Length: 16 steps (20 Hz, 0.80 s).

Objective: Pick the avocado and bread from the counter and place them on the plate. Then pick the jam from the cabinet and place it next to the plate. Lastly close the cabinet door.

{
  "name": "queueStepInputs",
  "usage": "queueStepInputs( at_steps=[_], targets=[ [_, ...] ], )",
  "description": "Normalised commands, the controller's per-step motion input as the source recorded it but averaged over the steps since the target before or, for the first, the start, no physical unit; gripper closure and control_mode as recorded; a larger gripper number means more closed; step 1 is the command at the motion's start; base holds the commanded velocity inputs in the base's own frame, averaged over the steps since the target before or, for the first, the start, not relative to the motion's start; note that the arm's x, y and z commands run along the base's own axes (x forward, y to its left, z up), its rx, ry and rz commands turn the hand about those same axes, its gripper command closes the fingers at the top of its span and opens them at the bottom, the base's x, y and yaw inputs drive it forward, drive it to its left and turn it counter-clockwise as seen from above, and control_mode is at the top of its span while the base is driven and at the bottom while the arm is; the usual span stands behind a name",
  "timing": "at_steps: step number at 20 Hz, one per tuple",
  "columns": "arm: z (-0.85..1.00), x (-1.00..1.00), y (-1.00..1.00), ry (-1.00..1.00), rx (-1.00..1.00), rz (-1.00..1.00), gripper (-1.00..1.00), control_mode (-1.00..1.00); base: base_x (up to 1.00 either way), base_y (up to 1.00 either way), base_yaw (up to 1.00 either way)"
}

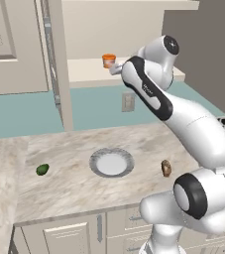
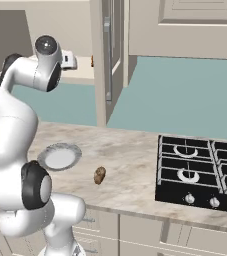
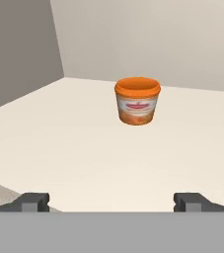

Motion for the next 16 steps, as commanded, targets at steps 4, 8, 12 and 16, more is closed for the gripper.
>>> queueStepInputs(
  at_steps=[4,8,12,16],
  targets=[
    [0.0,0.44,0.05,0.0,0.0,0.0,-1.0,-1.0,0.0,0.0,0.0],
    [0.03,0.46,0.01,0.0,0.0,0.0,-1.0,-1.0,0.0,0.0,0.0],
    [0.06,0.42,0.01,0.0,0.0,0.0,-1.0,-1.0,0.0,0.0,0.0],
    [0.06,0.39,0.04,0.0,0.0,0.0,-1.0,-1.0,0.0,0.0,0.0]
  ],
)
